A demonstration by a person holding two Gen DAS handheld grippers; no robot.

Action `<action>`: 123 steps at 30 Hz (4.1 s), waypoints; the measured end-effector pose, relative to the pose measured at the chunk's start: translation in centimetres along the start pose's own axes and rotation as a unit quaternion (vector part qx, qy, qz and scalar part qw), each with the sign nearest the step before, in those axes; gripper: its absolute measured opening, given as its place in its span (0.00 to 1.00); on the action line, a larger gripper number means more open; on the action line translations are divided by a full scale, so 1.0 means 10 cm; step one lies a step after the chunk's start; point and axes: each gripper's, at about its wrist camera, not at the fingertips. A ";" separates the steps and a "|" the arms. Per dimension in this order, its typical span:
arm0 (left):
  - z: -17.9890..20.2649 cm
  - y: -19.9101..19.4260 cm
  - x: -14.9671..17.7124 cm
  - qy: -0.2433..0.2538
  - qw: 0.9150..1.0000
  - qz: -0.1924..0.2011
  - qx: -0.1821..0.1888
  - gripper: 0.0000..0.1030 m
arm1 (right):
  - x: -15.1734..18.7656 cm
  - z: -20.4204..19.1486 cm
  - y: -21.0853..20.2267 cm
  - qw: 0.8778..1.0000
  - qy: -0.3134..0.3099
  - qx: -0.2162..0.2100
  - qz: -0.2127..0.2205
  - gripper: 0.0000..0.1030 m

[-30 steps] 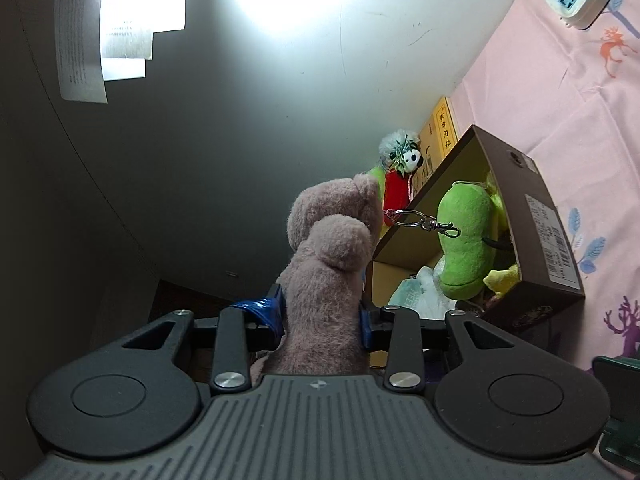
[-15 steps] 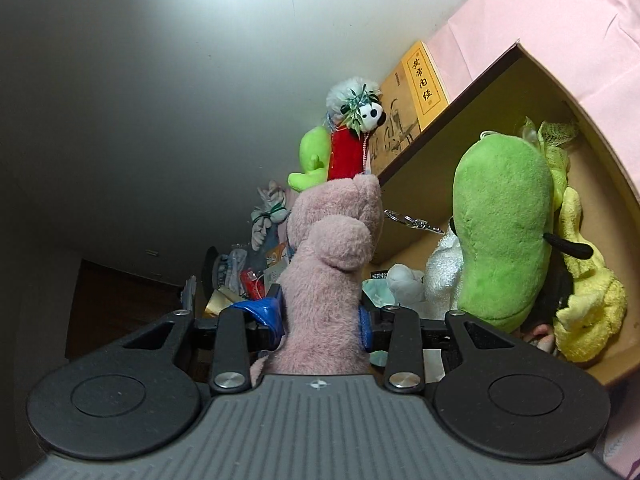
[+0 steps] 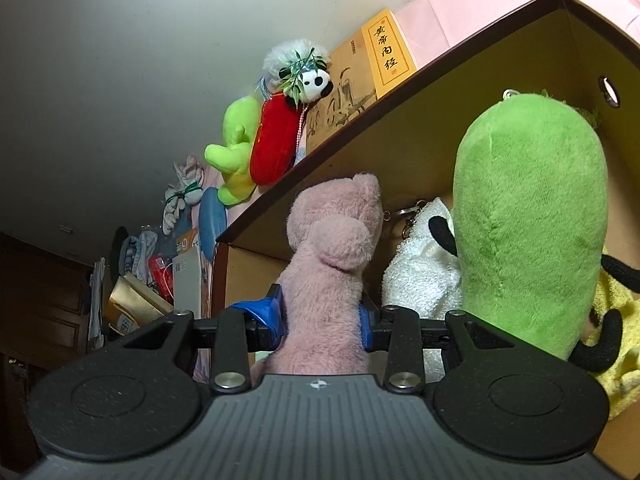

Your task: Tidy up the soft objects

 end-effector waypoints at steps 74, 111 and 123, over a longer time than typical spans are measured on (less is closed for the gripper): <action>0.74 -0.34 -0.10 0.072 0.996 0.027 -0.051 0.98 | 1.33 -0.35 -1.81 0.948 -0.229 0.167 0.147 0.23; 2.17 -0.55 0.98 0.143 0.980 -0.102 -0.089 0.98 | 2.02 0.80 -2.80 0.946 -0.145 0.287 0.035 0.23; 2.09 -0.60 0.98 0.125 0.979 -0.116 -0.112 0.98 | 1.99 0.80 -2.67 0.951 -0.130 0.280 -0.002 0.24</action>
Point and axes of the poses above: each gripper's, at about its wrist camera, not at the fingertips, and y roughly the way its jaws point, z to its right, x to its underside, and after that the axes turned 9 degrees about -x, right-handed
